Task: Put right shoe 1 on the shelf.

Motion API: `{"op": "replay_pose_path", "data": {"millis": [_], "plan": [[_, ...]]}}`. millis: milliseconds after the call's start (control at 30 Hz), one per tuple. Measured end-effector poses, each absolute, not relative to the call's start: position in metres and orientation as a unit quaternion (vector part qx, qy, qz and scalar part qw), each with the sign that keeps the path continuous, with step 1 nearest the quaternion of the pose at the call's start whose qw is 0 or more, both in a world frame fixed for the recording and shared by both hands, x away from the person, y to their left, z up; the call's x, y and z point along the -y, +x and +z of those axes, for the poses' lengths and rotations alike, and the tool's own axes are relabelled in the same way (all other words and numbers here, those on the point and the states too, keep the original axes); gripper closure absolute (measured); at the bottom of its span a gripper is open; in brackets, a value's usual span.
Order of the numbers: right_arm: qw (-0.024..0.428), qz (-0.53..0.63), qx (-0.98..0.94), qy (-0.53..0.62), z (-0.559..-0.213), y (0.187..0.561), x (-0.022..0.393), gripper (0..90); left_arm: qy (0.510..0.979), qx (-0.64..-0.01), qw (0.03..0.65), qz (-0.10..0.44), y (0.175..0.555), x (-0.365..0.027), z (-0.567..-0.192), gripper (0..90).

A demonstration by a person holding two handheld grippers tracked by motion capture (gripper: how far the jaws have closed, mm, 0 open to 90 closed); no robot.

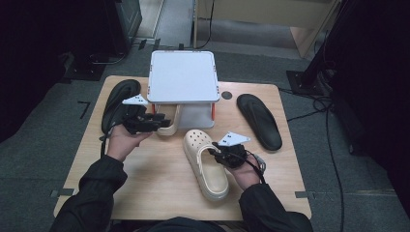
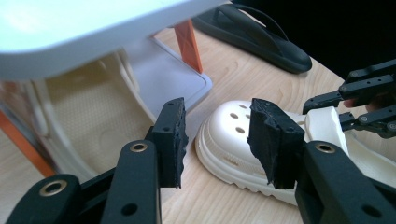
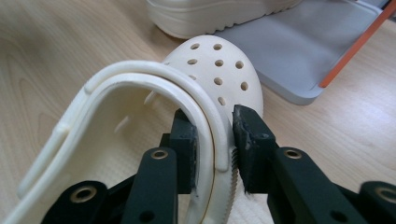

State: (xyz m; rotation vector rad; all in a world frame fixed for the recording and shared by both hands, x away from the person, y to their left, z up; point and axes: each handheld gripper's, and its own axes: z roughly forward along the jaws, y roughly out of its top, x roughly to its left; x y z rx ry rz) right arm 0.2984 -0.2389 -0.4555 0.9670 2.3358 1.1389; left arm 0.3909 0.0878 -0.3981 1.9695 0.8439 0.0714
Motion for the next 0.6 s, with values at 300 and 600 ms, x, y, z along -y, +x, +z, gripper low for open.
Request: {"op": "replay_pose_path", "data": {"millis": [300,600], "plan": [[0.191,0.402,-0.819,0.362,-0.441,0.312,0.242,74.7,0.804,-0.346,0.482,0.035,0.397,-0.095,-0.384,57.3],[0.223,0.389,-0.81,0.378,-0.432,0.342,0.239,74.5,0.804,-0.337,0.487,0.048,0.41,-0.096,-0.36,58.6]]}}
